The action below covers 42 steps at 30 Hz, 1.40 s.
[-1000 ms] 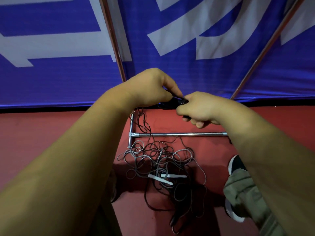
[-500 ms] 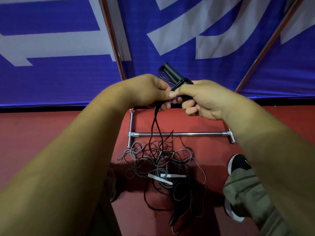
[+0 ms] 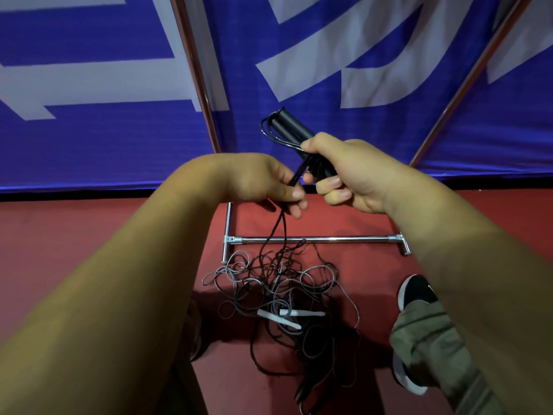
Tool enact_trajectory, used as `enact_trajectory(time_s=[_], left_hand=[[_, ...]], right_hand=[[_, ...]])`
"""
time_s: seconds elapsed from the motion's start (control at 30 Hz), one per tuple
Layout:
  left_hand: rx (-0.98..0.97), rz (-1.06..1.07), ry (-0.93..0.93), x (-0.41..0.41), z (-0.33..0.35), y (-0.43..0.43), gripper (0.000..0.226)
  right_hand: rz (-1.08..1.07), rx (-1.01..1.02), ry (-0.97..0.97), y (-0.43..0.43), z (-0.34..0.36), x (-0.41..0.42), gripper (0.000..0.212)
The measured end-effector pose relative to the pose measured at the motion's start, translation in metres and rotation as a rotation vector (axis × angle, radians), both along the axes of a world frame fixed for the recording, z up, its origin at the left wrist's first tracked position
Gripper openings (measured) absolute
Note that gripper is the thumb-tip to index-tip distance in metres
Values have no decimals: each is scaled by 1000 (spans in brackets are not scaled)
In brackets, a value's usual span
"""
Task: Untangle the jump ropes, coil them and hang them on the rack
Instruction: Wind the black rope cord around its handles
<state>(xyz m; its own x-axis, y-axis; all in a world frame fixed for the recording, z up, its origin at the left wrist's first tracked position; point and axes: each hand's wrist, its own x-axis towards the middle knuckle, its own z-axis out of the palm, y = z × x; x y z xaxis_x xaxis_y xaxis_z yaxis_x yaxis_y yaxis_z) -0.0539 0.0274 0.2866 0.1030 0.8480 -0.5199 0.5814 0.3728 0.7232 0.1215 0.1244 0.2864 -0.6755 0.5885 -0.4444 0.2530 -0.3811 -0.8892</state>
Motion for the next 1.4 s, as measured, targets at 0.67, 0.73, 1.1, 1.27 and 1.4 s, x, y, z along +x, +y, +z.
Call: enact_trajectory(time_s=[0.67,0.73,1.1,1.27,1.4], left_hand=[[335,354,135,-17,-16,13,11],[352,355,97,-25,-13,13,26],[459,199,-130,-13,10,6,17],[421,130,101,-4,17,8,20],[361,99,168,-2,18,8,26]], right_hand=[[360,-242,213,1,15,16,38],[438,-266,164,0,13,18,36],[657,-151,-292,-12,1,18,15],[471,40,-464,-2,-17,13,20],[304,190,-506,10,-28,10,20]])
